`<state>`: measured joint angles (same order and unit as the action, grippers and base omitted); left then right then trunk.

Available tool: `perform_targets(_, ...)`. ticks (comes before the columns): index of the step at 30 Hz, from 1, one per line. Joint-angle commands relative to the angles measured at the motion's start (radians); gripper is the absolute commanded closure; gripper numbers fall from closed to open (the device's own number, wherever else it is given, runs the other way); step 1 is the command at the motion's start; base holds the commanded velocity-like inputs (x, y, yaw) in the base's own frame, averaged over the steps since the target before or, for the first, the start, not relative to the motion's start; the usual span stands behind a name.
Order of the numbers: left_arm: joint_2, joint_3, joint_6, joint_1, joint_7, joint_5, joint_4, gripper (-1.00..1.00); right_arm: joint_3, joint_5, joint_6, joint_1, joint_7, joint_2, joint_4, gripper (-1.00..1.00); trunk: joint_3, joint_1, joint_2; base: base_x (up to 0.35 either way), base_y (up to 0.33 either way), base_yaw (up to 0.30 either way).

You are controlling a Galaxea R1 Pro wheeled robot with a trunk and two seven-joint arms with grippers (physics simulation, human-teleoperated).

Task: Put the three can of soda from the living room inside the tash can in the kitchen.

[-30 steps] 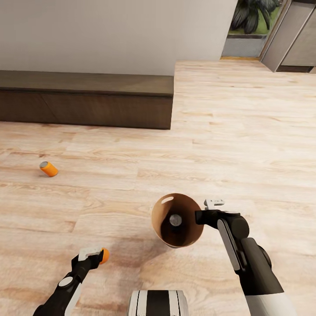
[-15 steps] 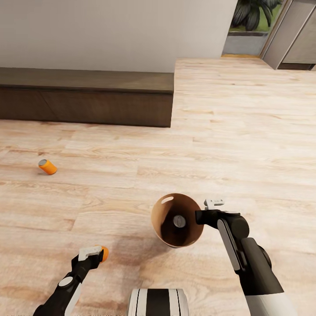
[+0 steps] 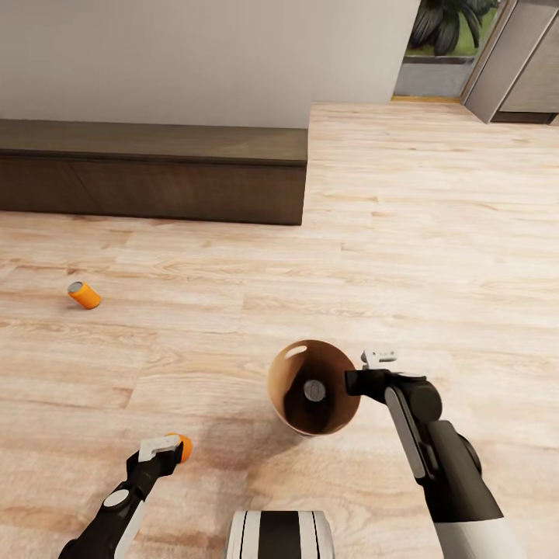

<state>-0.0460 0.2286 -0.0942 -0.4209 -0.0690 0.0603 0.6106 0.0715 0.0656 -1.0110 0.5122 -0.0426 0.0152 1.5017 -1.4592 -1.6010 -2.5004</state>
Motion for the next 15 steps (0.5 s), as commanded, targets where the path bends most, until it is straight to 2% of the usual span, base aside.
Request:
perform_targets(1, 0.000, 0.000, 0.000, 0.000, 0.000, 0.000, 0.000, -1.00, 0.001, 0.026, 0.000, 0.000, -0.005, 0.000, 0.005, 1.00, 0.000, 0.000, 0.000, 0.000, 0.000, 0.000)
perform_targets(5, 0.000, 0.000, 0.000, 0.001, 0.000, 0.000, 0.000, -1.00, 0.002, 0.040, 0.000, 0.000, -0.005, 0.000, 0.017, 1.00, 0.000, 0.000, 0.000, 0.000, 0.000, 0.000)
perform_targets(15, 0.000, 0.000, 0.000, 0.001, 0.000, 0.000, 0.000, -1.00, 0.002, 0.043, 0.000, 0.000, -0.005, 0.000, 0.026, 1.00, 0.000, 0.000, 0.000, 0.000, 0.000, 0.000)
